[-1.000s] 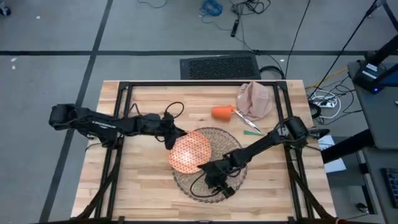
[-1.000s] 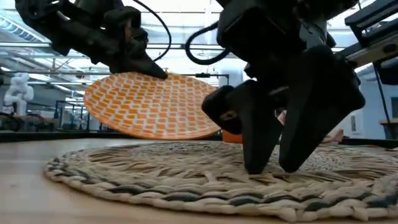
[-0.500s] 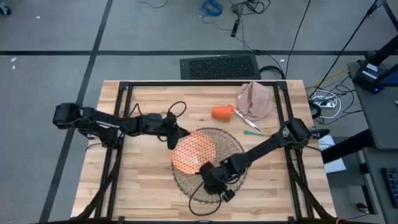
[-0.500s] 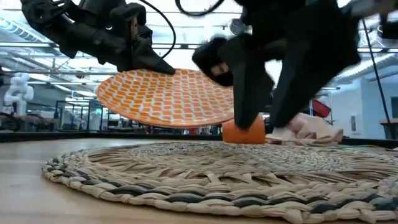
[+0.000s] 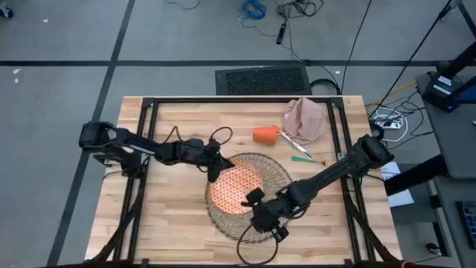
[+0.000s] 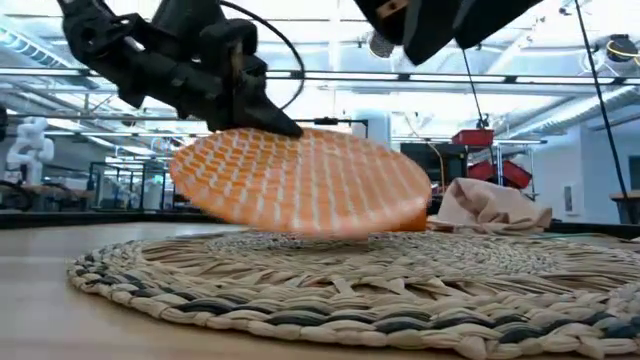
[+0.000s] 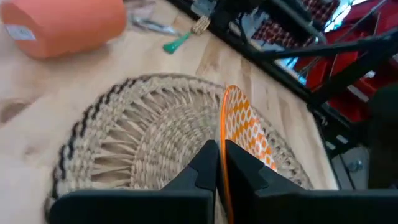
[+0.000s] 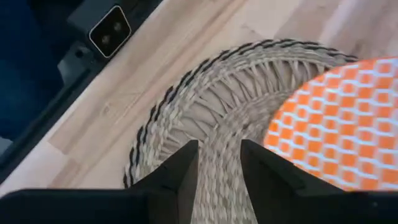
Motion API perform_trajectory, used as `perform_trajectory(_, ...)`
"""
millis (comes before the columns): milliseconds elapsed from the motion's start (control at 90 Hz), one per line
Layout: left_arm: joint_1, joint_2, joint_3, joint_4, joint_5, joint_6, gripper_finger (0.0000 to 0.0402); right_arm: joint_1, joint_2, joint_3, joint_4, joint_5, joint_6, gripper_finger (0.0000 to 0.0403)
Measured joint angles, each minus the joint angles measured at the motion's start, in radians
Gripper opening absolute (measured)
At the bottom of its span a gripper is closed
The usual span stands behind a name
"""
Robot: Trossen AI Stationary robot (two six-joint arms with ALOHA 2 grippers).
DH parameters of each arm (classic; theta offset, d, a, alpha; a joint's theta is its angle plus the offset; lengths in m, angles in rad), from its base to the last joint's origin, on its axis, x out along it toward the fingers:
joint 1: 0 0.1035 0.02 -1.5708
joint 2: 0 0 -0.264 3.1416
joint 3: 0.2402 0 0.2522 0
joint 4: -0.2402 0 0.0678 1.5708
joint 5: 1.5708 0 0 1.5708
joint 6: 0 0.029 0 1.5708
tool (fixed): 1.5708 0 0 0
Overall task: Set table place
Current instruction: Put the orange plate on the brown mat
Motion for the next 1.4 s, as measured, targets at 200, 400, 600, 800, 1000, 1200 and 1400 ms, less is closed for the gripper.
perform_trajectory(200,0.000,0.122,0.091,0.023,0.065,0.011,0.0000,0.014,0.000,0.000,-0.019,0.006,0.019,0.0109)
perform_trajectory(400,0.003,0.171,0.140,0.025,0.133,0.016,0.0000,0.025,0.001,-0.001,-0.048,0.031,0.020,0.0109)
perform_trajectory(600,0.003,0.175,0.149,0.027,0.153,0.002,0.0000,0.025,0.001,-0.001,-0.044,0.033,0.019,0.0109)
perform_trajectory(800,0.003,0.188,0.149,0.031,0.153,-0.001,0.0000,0.025,0.001,-0.001,-0.030,0.033,0.018,0.0109)
perform_trajectory(1000,0.003,0.269,0.150,0.092,0.150,-0.029,0.0000,0.025,0.001,-0.001,-0.025,0.052,0.015,0.0109)
perform_trajectory(1200,0.002,0.365,0.195,0.112,0.156,-0.040,0.0000,0.025,0.001,-0.001,-0.025,0.053,0.015,0.0109)
perform_trajectory(1400,-0.005,0.382,0.235,0.099,0.159,-0.020,0.0038,0.025,0.001,-0.001,-0.027,0.053,0.015,0.0109)
